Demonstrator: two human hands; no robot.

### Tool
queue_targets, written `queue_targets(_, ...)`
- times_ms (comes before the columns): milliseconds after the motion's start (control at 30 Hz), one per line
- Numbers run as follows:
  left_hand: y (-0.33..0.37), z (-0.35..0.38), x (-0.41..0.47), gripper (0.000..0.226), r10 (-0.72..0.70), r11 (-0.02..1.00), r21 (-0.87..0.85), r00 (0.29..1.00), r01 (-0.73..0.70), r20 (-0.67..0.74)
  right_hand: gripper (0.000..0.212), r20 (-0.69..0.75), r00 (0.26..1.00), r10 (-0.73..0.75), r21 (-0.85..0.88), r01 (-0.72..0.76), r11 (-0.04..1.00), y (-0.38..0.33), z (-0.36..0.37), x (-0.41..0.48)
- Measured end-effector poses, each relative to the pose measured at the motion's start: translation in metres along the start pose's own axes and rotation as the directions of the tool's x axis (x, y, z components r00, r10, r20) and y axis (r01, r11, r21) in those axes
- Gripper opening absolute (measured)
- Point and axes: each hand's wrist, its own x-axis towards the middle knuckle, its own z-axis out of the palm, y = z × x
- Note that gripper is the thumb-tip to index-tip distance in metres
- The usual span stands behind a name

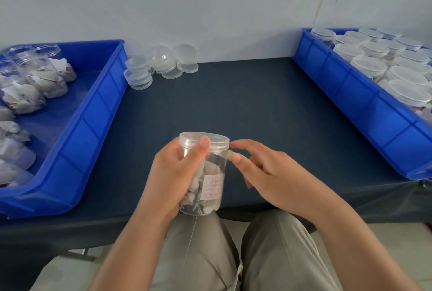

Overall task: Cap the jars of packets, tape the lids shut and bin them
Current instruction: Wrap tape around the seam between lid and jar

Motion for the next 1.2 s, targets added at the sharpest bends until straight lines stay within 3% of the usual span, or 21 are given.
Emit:
queue_targets(67, -0.001, -0.004, 0.002, 0.081, -0.03, 0.998, -0.05, 0.999, 0.032, 0.029, 0.045, 0.024, 1.0, -0.019, -0.03, 0.02, 0.999, -0.001, -0.006, 0.0)
queue_targets(200, -0.004, -0.007, 0.001, 0.077, -0.119, 0.968, -0.2, 0.98, 0.15, 0.158, 0.044, -0.011, 0.999, -0.052, -0.071, 0.051, 0.996, -0.001, -0.024, 0.005)
queue_targets(300, -0.005, -0.006, 0.0, 0.082, -0.183, 0.916, -0.326, 0.966, 0.235, 0.18, 0.056, 0.026, 0.998, -0.052, -0.098, 0.054, 0.994, 0.002, -0.033, 0.008)
queue_targets(400, -0.007, -0.01, 0.002, 0.082, -0.223, 0.846, -0.439, 0.948, 0.303, 0.225, 0.051, 0.058, 0.997, -0.057, -0.071, 0.061, 0.996, 0.003, -0.035, 0.009)
queue_targets(567, -0.007, -0.012, 0.001, 0.102, -0.142, 0.765, -0.509, 0.873, 0.396, 0.466, 0.051, 0.067, 0.996, -0.065, -0.065, 0.07, 0.995, 0.002, -0.031, 0.015)
queue_targets(733, -0.004, -0.009, 0.006, 0.096, 0.017, 0.826, -0.459, 0.799, 0.327, 0.601, 0.058, 0.079, 0.991, -0.105, 0.053, 0.101, 0.993, -0.003, -0.022, 0.016)
queue_targets(800, -0.001, -0.013, 0.008, 0.102, 0.0, 0.869, -0.411, 0.83, 0.276, 0.558, 0.056, 0.05, 0.991, -0.122, 0.091, 0.117, 0.989, -0.003, -0.015, 0.016)
queue_targets(867, 0.003, -0.017, 0.008, 0.096, -0.123, 0.93, -0.265, 0.893, 0.256, 0.432, 0.054, 0.008, 0.994, -0.109, 0.108, 0.108, 0.988, 0.0, -0.01, 0.014)
queue_targets(967, -0.003, -0.02, 0.006, 0.09, -0.163, 0.979, -0.075, 0.949, 0.19, 0.27, 0.052, -0.018, 0.998, -0.065, 0.067, 0.067, 0.996, 0.003, -0.005, 0.013)
queue_targets(1067, 0.0, -0.011, -0.001, 0.081, -0.11, 0.981, -0.124, 0.953, 0.15, 0.282, 0.054, -0.018, 0.999, -0.051, 0.094, 0.052, 0.994, 0.003, -0.004, 0.012)
queue_targets(1200, 0.002, -0.01, -0.004, 0.064, 0.024, 0.998, -0.053, 0.988, -0.016, 0.151, 0.053, -0.032, 0.998, -0.057, 0.09, 0.06, 0.994, 0.0, -0.001, 0.008)
